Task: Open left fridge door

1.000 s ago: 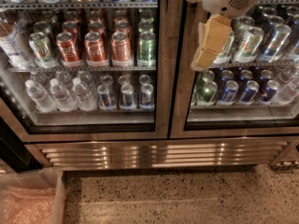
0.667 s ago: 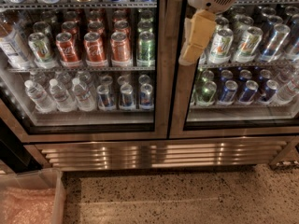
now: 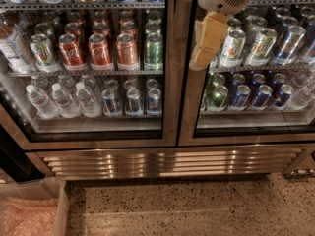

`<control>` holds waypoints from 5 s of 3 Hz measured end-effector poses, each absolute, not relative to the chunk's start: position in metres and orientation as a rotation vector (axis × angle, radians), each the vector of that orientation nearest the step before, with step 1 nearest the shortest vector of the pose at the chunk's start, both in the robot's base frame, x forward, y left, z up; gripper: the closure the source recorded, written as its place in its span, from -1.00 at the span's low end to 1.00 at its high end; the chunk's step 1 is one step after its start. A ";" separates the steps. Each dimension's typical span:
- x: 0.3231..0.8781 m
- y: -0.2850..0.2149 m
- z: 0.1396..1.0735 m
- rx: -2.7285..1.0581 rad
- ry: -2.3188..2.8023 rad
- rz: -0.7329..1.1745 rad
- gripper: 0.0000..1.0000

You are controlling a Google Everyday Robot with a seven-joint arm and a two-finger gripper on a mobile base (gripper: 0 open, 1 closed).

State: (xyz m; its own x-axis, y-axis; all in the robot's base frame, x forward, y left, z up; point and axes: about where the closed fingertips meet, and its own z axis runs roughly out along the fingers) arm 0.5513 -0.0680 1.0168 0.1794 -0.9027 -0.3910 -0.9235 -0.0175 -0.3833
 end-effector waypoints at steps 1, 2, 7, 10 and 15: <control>0.555 -0.082 1.019 -1.907 1.749 -0.009 -1.00; 0.558 -0.097 1.023 -1.906 1.781 -0.077 -1.00; 0.584 -0.074 1.028 -1.882 1.702 -0.009 -1.00; 0.583 -0.071 1.016 -1.935 1.671 0.051 -1.00; 0.583 -0.076 1.016 -1.935 1.670 0.051 0.76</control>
Offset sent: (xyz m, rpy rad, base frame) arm 0.0095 -0.0497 0.0129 -0.1448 -0.0424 -0.1036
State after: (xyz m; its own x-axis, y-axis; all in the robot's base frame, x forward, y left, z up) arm 0.5833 -0.0757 1.0159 0.2165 -0.8957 -0.3884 -0.9176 -0.0509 -0.3941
